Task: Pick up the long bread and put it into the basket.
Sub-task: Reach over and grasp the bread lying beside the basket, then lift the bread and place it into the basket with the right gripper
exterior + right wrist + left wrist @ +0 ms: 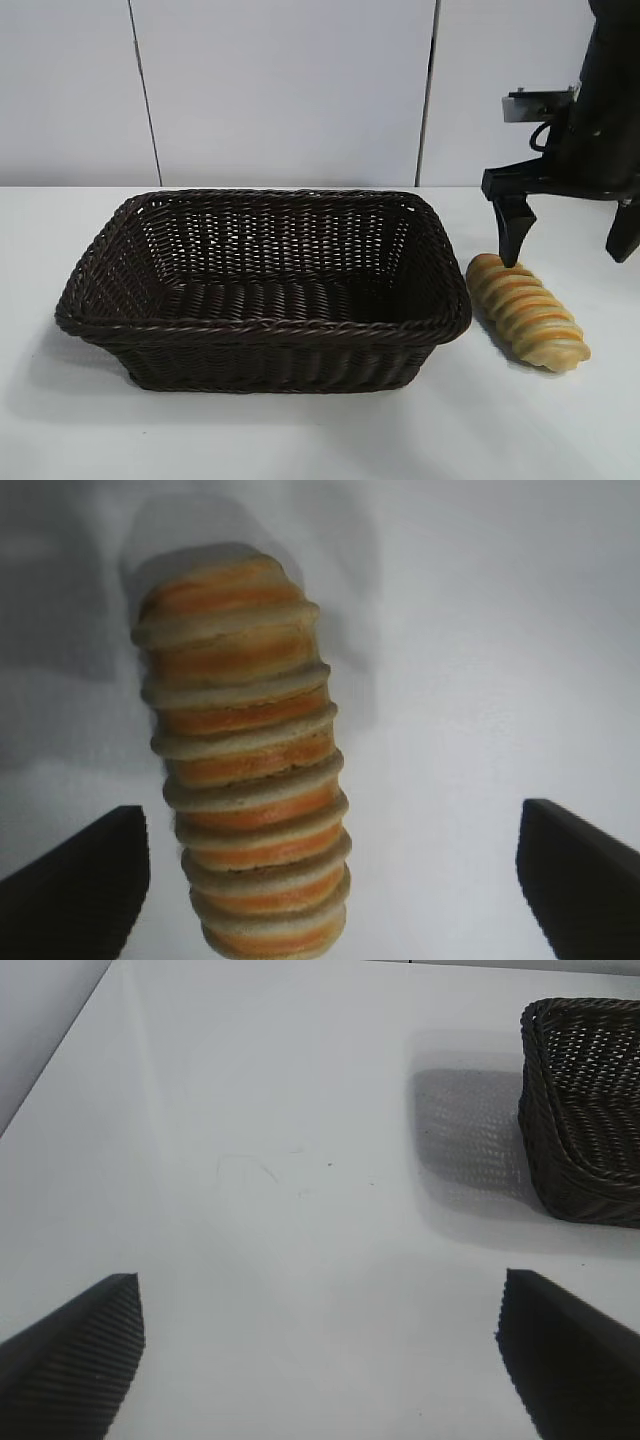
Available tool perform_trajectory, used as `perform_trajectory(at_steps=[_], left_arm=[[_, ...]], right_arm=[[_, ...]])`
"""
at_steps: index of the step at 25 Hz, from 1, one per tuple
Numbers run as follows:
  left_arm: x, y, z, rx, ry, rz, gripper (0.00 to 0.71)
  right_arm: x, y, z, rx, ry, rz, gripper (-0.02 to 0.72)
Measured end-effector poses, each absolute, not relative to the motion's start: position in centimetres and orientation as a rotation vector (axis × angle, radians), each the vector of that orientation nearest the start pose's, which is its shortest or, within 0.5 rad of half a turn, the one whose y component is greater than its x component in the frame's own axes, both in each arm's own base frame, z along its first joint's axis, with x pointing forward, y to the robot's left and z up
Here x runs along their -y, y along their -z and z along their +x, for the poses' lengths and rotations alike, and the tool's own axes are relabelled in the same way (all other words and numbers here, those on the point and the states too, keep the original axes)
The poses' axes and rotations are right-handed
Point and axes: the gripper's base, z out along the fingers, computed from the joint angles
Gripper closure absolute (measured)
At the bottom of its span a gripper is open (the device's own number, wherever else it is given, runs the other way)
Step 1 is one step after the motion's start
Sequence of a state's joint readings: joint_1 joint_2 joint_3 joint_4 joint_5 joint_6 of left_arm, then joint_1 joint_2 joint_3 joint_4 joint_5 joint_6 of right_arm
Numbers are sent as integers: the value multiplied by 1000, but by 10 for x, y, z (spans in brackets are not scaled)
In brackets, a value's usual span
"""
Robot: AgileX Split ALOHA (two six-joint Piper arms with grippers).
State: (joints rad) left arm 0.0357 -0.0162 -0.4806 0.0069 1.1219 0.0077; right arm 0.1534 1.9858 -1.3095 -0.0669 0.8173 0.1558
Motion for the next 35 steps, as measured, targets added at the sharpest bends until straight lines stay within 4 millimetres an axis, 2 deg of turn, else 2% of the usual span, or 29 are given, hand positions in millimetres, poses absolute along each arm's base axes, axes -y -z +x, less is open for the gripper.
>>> perform_trajectory(at_steps=[4, 9, 11, 12, 15, 17, 25, 29, 32, 35], left_arm=[[0, -267, -8, -2109, -34, -30, 16], [0, -267, -8, -2109, -34, -30, 16], [0, -267, -8, -2109, -34, -30, 16], [0, -267, -8, -2109, -34, -30, 16], [0, -267, -8, -2109, -34, -31, 16], [0, -267, -8, -2109, -34, -31, 16], [0, -267, -8, -2109, -34, -30, 16], [0, -267, -8, -2109, -34, -31, 16], [0, -267, -8, -2109, -34, -31, 16], [0, -267, -8, -2109, -34, -31, 16]], right_arm=[[-56, -147, 383, -2981, 27, -47, 241], [-55, -146, 384, -2972, 26, -12, 544], [-55, -146, 384, -2973, 27, -13, 625], [-55, -146, 383, -2975, 28, -13, 643], [-55, -150, 382, -2981, 34, -16, 660], [-54, -161, 380, -2966, 37, -22, 661], [-53, -254, 374, -2804, 10, -22, 664], [-53, -272, 372, -2795, 12, -33, 668], [-66, -276, 371, -2793, 1, -90, 669], [-96, -284, 367, -2763, -46, -189, 669]])
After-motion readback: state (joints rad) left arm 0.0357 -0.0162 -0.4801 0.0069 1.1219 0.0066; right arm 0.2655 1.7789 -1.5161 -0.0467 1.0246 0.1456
